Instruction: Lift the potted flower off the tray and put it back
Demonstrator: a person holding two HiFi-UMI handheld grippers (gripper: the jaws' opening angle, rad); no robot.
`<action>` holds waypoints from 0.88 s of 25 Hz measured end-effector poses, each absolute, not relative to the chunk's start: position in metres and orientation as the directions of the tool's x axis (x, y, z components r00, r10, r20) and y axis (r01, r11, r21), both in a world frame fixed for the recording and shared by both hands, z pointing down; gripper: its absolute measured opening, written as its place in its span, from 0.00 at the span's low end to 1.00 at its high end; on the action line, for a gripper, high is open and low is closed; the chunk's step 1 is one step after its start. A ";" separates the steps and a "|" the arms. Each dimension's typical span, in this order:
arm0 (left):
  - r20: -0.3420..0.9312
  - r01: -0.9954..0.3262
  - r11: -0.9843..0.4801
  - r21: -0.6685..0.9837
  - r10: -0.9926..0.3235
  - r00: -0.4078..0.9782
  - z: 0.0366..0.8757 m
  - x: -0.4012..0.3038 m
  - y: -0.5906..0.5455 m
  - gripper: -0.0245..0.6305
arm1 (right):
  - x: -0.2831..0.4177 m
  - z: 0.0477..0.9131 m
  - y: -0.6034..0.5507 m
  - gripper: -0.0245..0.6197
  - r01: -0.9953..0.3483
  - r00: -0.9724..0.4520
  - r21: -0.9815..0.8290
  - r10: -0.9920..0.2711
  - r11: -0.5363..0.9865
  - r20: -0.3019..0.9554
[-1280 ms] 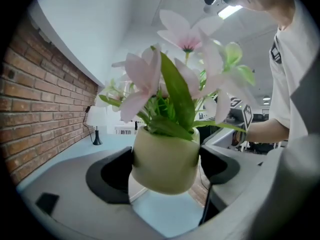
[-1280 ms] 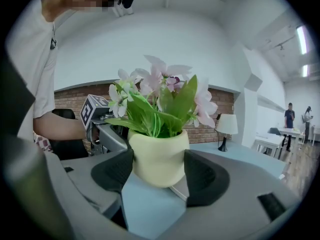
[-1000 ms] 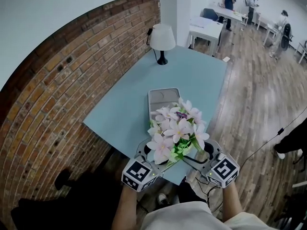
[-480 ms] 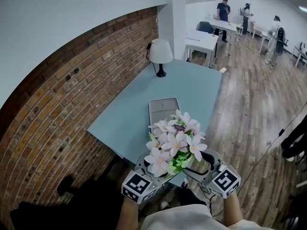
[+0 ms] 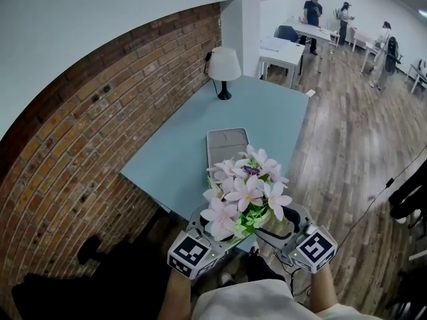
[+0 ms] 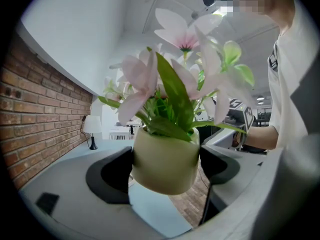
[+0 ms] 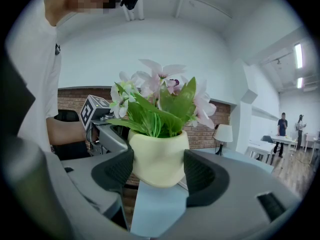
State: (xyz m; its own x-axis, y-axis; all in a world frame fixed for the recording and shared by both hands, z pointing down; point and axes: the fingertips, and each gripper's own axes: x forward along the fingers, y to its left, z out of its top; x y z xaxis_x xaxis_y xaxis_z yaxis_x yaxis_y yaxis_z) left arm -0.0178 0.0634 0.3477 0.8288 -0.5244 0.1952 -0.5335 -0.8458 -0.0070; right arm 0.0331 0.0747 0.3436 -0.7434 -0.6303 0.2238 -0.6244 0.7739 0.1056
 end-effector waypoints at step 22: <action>0.334 -0.635 -0.772 -0.021 -0.604 0.723 0.439 -0.020 -0.073 0.72 | 0.027 0.435 -0.068 0.56 -0.517 -0.778 0.070 -0.503 0.853 0.376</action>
State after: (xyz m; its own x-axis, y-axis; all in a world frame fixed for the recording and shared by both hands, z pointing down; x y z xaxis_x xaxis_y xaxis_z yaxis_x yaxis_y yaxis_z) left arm -0.0197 -0.0734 0.4388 0.7232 -0.6044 0.3343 -0.6354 -0.7719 -0.0210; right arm 0.0274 -0.0680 0.4355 -0.7782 -0.5030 0.3760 -0.5173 0.8529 0.0702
